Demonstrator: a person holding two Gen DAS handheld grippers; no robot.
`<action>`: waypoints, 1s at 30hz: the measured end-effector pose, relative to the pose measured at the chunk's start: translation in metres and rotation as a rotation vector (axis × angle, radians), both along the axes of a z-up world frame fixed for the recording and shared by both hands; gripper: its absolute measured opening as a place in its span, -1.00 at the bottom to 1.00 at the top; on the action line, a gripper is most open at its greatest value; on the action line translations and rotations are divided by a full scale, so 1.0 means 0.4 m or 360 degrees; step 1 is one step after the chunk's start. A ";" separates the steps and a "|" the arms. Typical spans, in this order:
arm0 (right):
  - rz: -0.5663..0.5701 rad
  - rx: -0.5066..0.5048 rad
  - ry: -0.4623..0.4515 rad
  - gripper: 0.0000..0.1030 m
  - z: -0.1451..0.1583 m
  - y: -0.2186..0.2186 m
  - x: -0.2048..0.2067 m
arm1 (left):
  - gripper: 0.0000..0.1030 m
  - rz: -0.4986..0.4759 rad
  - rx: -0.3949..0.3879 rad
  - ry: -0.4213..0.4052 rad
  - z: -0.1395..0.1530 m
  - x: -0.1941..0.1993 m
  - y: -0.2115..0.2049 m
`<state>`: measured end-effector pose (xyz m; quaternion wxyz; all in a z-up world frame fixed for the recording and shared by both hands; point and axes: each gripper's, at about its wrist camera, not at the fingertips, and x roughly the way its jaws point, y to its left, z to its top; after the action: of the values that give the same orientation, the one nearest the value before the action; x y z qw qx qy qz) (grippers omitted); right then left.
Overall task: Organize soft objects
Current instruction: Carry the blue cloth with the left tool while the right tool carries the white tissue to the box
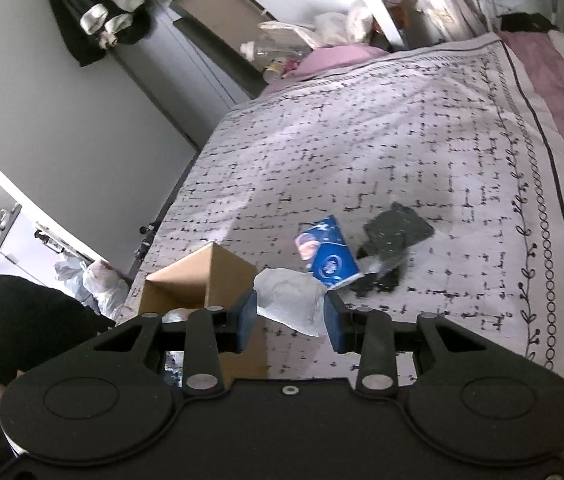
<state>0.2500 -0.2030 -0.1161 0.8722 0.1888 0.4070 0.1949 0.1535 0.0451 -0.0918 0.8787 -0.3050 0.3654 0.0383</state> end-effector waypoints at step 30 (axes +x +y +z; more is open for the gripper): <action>0.0219 -0.0054 0.0055 -0.30 -0.013 0.283 -0.038 | -0.45 0.0242 -0.0074 0.0063 -0.078 -0.037 0.265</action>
<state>0.2347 -0.0900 -0.1214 0.8527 0.1489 0.4373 0.2441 0.1385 0.1511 -0.1230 0.8585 -0.3514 0.3592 0.1024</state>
